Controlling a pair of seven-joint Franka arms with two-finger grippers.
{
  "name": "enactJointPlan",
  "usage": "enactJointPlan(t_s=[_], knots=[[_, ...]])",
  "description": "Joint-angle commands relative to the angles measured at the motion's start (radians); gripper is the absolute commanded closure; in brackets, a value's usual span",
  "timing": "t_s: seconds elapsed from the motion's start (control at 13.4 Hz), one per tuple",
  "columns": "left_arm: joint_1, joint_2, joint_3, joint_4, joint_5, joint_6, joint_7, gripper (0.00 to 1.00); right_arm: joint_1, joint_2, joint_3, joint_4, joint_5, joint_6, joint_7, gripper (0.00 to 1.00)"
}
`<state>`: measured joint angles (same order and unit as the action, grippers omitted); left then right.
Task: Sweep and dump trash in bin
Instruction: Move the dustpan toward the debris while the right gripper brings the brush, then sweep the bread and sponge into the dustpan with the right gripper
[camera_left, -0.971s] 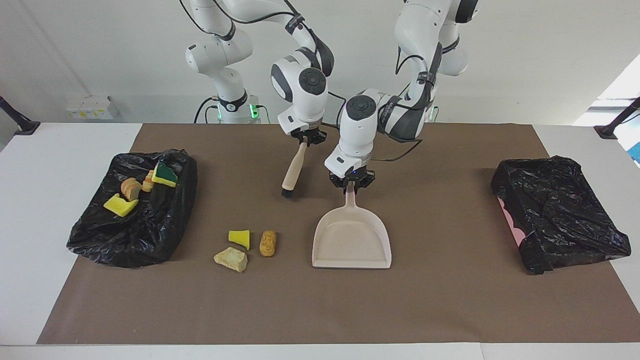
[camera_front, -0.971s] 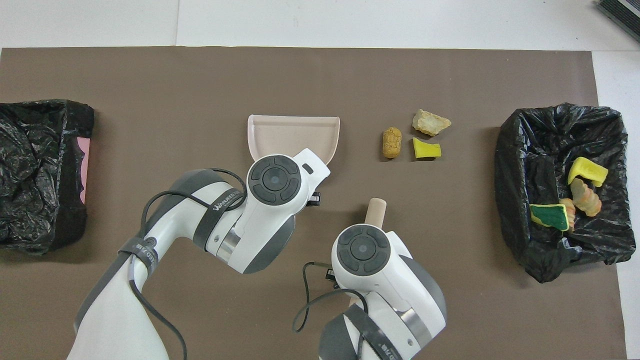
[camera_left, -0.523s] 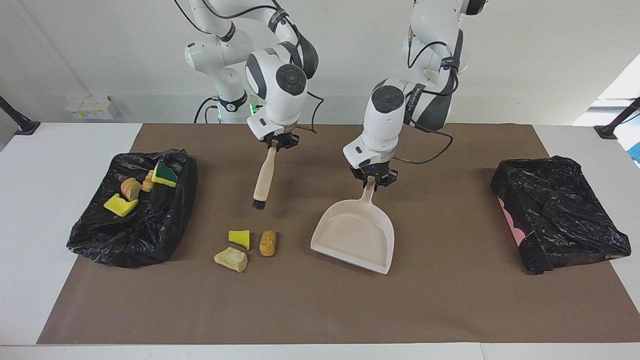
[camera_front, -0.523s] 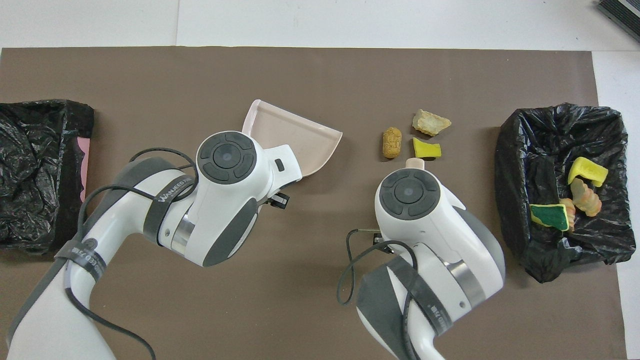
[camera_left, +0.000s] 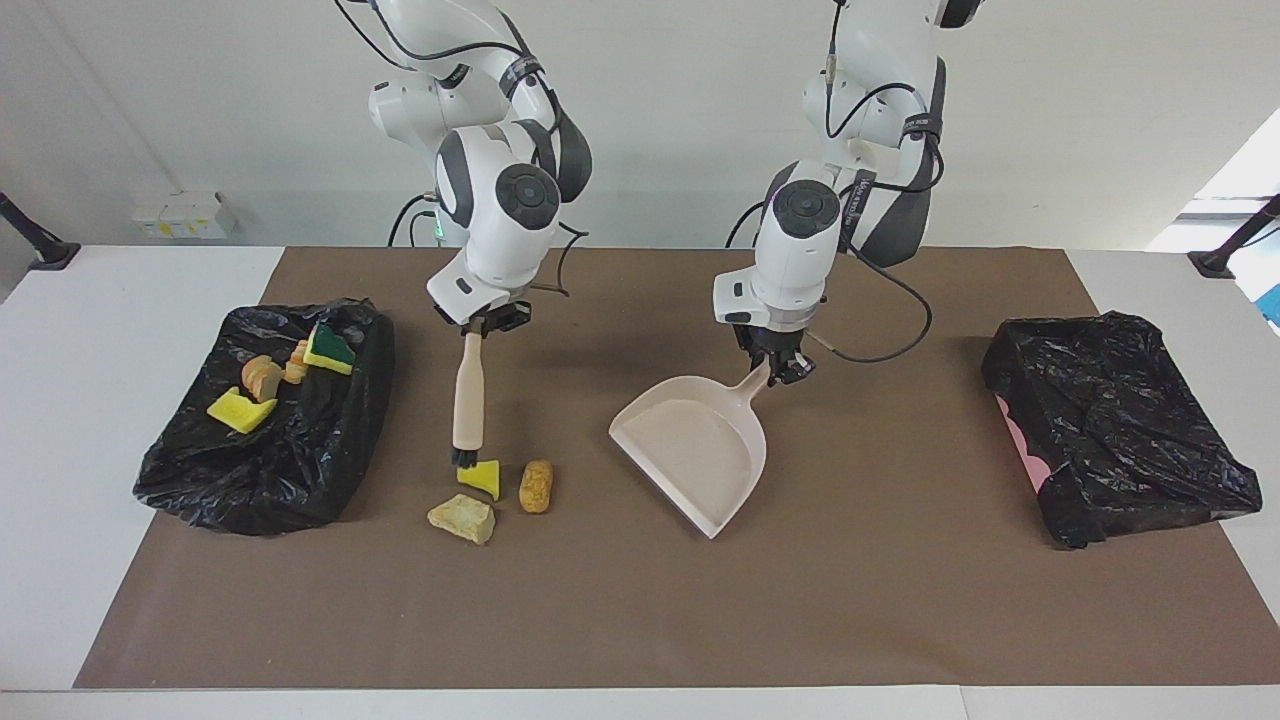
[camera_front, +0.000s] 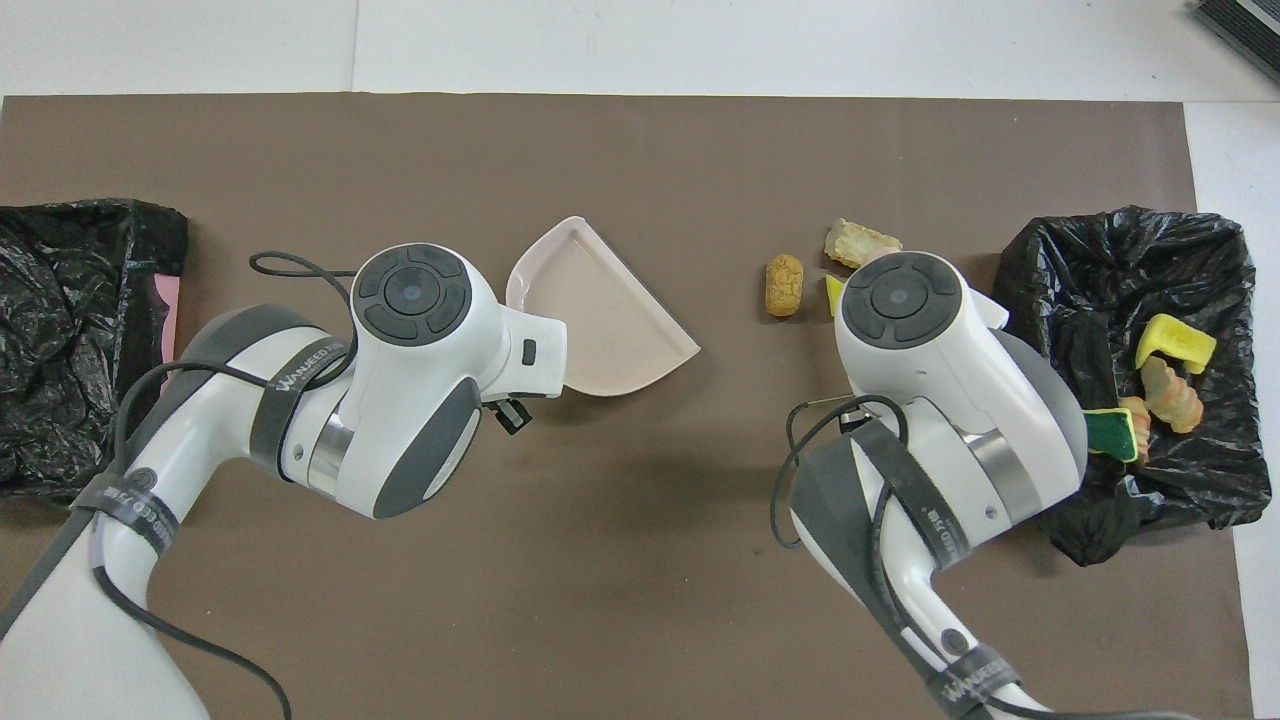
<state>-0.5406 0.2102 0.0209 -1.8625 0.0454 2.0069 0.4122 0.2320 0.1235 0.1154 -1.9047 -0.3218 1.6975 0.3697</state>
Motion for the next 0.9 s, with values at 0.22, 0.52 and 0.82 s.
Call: enactJointPlan(t_s=[0.22,0.52,0.82], knots=[[0.005,0.018,-0.004,-0.017,0.079,0.076,0.054,1.0,-0.155,0.044,0.012,0.018,-0.08,0.143,-0.271,1.0],[0.002,0.024,-0.004,-0.02,0.1,0.096,0.158,1.0,-0.178,0.113,0.012,0.026,-0.103,0.247,-0.301,1.0],[-0.019,0.021,-0.006,-0.056,0.114,0.125,0.165,1.0,-0.178,0.205,0.013,0.076,-0.1,0.293,-0.293,1.0]])
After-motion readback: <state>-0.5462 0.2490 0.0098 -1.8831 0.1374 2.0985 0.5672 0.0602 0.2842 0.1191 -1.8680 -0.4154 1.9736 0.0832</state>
